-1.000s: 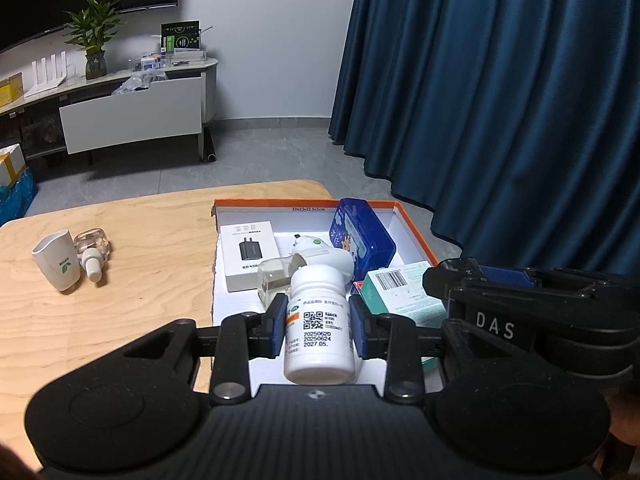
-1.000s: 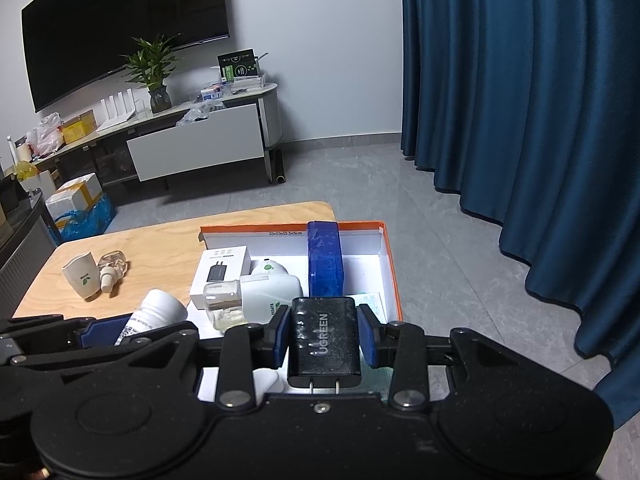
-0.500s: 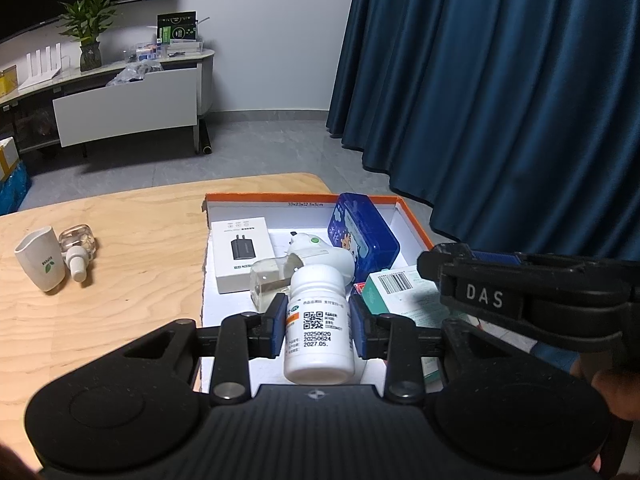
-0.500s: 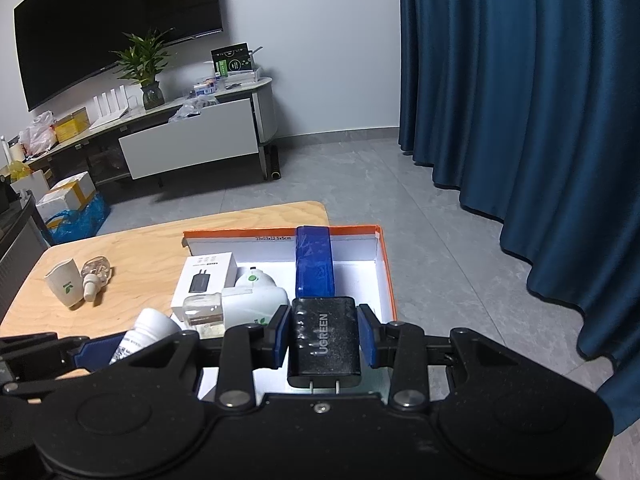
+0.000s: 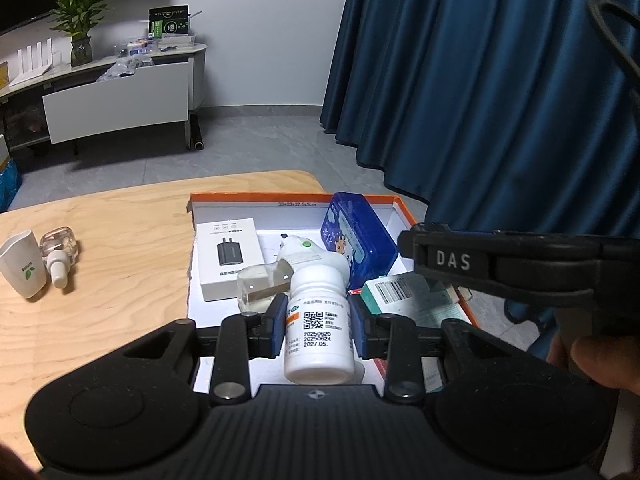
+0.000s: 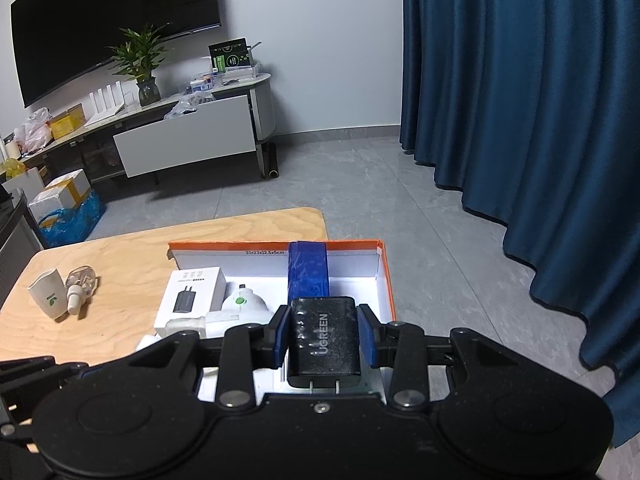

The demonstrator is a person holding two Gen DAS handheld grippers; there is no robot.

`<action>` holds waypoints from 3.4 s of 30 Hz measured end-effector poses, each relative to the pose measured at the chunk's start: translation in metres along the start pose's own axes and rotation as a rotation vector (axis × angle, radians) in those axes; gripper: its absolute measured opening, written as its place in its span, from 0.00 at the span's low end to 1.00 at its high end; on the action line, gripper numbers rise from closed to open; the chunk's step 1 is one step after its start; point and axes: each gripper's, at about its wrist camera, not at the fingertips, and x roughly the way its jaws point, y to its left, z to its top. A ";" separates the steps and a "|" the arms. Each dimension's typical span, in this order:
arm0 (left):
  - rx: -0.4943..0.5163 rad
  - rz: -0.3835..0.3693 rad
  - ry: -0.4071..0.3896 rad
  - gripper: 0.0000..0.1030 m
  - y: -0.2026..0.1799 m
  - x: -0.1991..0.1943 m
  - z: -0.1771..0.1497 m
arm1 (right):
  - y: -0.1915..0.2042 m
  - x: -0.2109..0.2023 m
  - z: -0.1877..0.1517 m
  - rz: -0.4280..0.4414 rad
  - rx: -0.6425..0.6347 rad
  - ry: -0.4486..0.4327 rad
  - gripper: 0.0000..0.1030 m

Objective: Organize rigid objects
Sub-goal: 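Lower the pill bottle and black charger into the box and open both grippers, then withdraw both open grippers toward the white mug and glass bottle, then grasp the white mug with the left gripper while the right grasps the glass bottle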

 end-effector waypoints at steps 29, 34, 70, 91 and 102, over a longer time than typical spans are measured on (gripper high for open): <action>0.008 -0.035 0.042 0.33 -0.009 0.014 0.003 | -0.006 0.009 0.027 -0.038 0.002 -0.089 0.46; 0.019 -0.027 0.034 0.49 -0.014 0.005 0.003 | -0.002 -0.010 0.024 -0.044 0.003 -0.113 0.50; -0.157 0.299 -0.021 0.70 0.145 -0.069 -0.012 | 0.146 -0.027 -0.018 0.175 -0.115 -0.027 0.68; -0.067 0.336 -0.056 0.92 0.223 0.011 0.000 | 0.181 0.031 -0.007 0.249 -0.136 0.014 0.68; -0.061 0.300 -0.075 0.68 0.241 0.033 0.001 | 0.205 0.066 0.005 0.274 -0.162 0.026 0.68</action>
